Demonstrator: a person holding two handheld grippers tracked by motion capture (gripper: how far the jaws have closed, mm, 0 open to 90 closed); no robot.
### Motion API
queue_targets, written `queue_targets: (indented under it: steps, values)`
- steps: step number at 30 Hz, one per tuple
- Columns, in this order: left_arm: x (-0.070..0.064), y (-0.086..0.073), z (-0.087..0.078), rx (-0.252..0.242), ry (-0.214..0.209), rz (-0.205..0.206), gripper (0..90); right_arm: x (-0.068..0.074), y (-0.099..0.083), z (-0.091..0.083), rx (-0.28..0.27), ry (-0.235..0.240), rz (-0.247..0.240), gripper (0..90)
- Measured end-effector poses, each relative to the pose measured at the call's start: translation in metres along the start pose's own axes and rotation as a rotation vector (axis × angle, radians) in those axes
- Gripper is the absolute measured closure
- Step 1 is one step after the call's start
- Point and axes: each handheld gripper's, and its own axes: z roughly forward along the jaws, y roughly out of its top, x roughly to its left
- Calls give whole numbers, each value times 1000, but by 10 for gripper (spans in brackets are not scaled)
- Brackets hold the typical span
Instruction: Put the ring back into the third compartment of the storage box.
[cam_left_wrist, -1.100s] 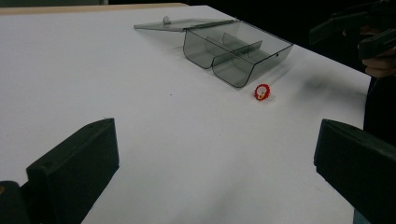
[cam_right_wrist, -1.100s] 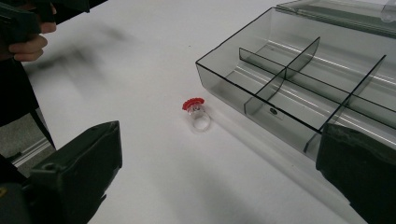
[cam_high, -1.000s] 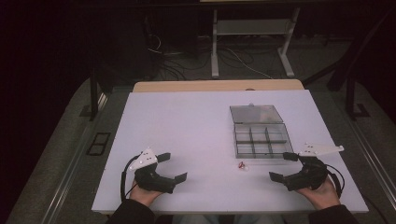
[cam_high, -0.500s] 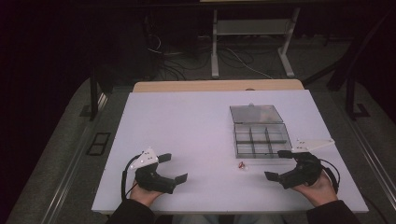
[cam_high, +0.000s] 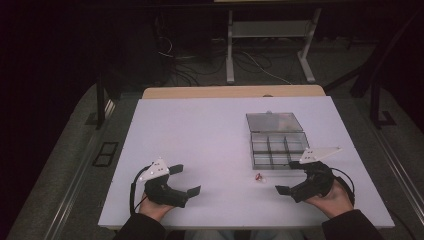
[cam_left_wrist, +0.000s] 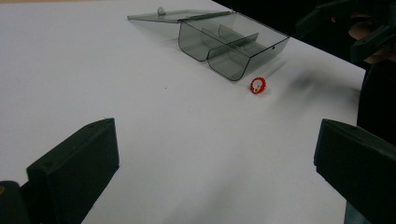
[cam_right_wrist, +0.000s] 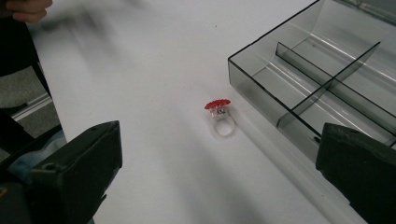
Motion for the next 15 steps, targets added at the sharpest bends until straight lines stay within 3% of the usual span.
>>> queue_targets:
  steps: [15]
  values:
    - [-1, 0, 0, 2, -3, 2, 0, 6, 6, 17, 55, 29, -36, 0]
